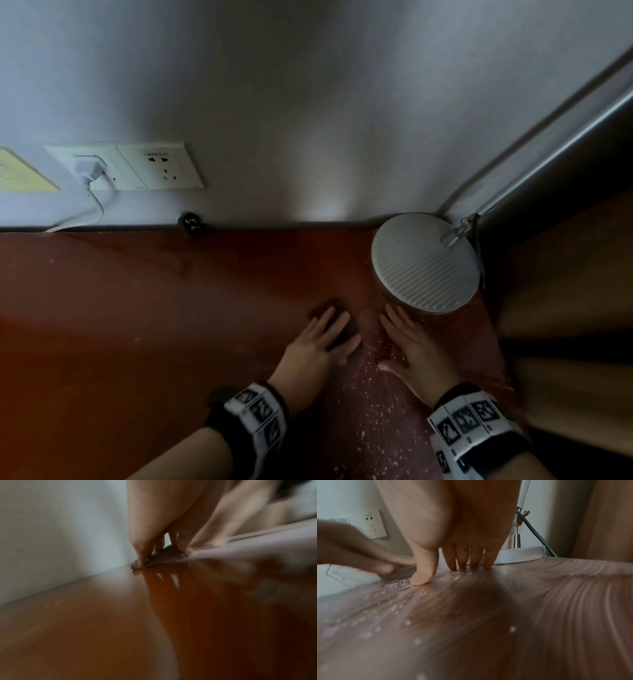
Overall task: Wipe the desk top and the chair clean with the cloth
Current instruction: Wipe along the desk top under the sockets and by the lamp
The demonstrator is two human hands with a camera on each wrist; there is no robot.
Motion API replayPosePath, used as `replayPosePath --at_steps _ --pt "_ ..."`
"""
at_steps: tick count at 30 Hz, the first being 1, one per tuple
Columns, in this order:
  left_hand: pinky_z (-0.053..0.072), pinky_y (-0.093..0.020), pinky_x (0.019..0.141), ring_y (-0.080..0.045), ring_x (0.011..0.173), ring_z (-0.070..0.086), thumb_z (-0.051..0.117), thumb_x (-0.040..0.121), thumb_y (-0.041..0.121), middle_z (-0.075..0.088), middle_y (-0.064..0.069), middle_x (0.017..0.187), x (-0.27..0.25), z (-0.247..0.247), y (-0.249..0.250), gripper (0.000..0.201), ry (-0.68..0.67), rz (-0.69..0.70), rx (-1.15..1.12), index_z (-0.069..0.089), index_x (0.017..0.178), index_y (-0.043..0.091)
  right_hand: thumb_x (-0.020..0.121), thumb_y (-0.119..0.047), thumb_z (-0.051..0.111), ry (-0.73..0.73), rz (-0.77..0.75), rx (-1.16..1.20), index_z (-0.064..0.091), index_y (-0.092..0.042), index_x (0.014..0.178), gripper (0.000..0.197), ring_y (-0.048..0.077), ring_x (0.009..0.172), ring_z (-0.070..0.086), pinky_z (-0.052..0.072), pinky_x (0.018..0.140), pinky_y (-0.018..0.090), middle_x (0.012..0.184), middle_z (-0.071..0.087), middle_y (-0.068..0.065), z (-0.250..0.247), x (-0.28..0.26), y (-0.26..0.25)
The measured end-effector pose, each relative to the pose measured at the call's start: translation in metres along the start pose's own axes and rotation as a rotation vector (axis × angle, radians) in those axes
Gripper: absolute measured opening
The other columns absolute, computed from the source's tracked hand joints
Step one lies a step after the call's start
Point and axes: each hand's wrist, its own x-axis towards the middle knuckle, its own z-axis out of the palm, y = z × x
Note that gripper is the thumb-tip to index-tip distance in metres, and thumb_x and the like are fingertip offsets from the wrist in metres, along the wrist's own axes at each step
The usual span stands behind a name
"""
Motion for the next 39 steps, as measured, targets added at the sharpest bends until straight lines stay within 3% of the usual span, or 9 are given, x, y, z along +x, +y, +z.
replayPosePath --at_steps 3,6,10,14,19,23,27,35,39 --pt "0.048 -0.041 0.093 -0.028 0.121 0.055 0.040 0.085 0.035 0.057 -0.003 0.133 -0.018 -0.004 -0.010 0.041 -0.049 0.122 0.043 0.065 0.117 0.035 0.089 -0.045 0.054 -0.003 0.003 0.009 0.001 -0.023 0.148 0.083 -0.002 0.133 -0.021 -0.007 0.110 0.022 0.144 -0.022 -0.016 -0.003 0.000 -0.002" --pt "0.055 -0.046 0.084 -0.034 0.116 0.058 0.039 0.083 0.034 0.060 -0.010 0.129 0.004 -0.025 -0.041 0.043 0.033 -0.134 0.054 0.069 0.113 0.031 0.088 -0.047 0.053 -0.009 0.009 0.008 0.002 -0.025 0.149 0.082 -0.002 0.132 -0.021 -0.009 0.108 0.021 0.145 -0.020 -0.016 -0.005 -0.002 -0.003" --pt "0.023 -0.044 0.115 -0.032 0.146 0.011 0.038 0.101 0.027 0.015 -0.007 0.158 0.027 -0.039 -0.056 0.043 0.019 -0.419 -0.043 0.038 0.144 0.029 0.088 -0.048 0.053 -0.015 0.013 0.003 0.003 -0.025 0.149 0.082 -0.003 0.132 -0.020 -0.009 0.107 0.022 0.147 -0.017 -0.016 -0.007 -0.001 -0.004" --pt "0.049 -0.054 0.091 -0.040 0.127 0.046 0.052 0.086 0.022 0.051 -0.012 0.139 0.001 -0.021 -0.032 0.040 0.074 -0.104 -0.009 0.060 0.124 0.026 0.088 -0.048 0.053 -0.016 0.013 0.007 0.005 -0.026 0.149 0.081 -0.004 0.132 -0.020 -0.005 0.110 0.024 0.152 -0.014 -0.015 -0.005 -0.001 -0.001" --pt "0.042 -0.040 0.100 -0.024 0.130 0.047 0.041 0.085 0.033 0.050 0.002 0.141 -0.040 -0.003 -0.008 0.042 -0.074 0.303 0.037 0.060 0.123 0.039 0.088 -0.047 0.054 -0.009 0.029 0.003 0.005 -0.026 0.149 0.082 -0.004 0.132 -0.019 -0.003 0.114 0.028 0.151 -0.015 -0.015 -0.003 0.000 -0.001" --pt "0.048 -0.047 0.097 -0.032 0.133 0.041 0.047 0.091 0.027 0.044 -0.007 0.145 -0.008 -0.025 -0.042 0.037 0.114 -0.127 -0.045 0.061 0.126 0.030 0.087 -0.050 0.053 -0.022 0.032 -0.005 0.006 -0.025 0.149 0.082 -0.002 0.135 -0.017 0.000 0.117 0.033 0.149 -0.016 -0.016 -0.005 0.001 -0.001" --pt "0.023 -0.038 0.116 -0.024 0.147 0.003 0.040 0.101 0.025 0.010 0.001 0.159 0.000 -0.028 -0.028 0.042 0.027 -0.313 -0.119 0.038 0.143 0.032 0.083 -0.059 0.051 0.005 0.034 -0.042 0.002 -0.029 0.149 0.087 0.009 0.142 -0.013 -0.004 0.115 0.036 0.153 -0.014 -0.012 -0.005 -0.014 -0.009" --pt "0.037 -0.037 0.102 -0.023 0.132 0.042 0.038 0.088 0.037 0.046 0.004 0.143 -0.093 0.021 0.044 0.042 -0.124 0.081 -0.034 0.058 0.125 0.040 0.081 -0.057 0.057 -0.103 0.078 -0.081 -0.001 -0.036 0.148 0.091 0.016 0.142 -0.021 -0.004 0.114 0.048 0.153 -0.023 -0.008 0.017 -0.039 -0.023" --pt "0.052 -0.043 0.091 -0.025 0.124 0.053 0.040 0.086 0.037 0.055 -0.001 0.136 -0.087 0.008 0.032 0.040 -0.030 -0.057 0.000 0.066 0.116 0.037 0.081 -0.056 0.059 -0.073 0.082 -0.092 0.002 -0.036 0.148 0.090 0.017 0.143 -0.017 0.001 0.115 0.049 0.155 -0.018 -0.007 0.015 -0.049 -0.029"
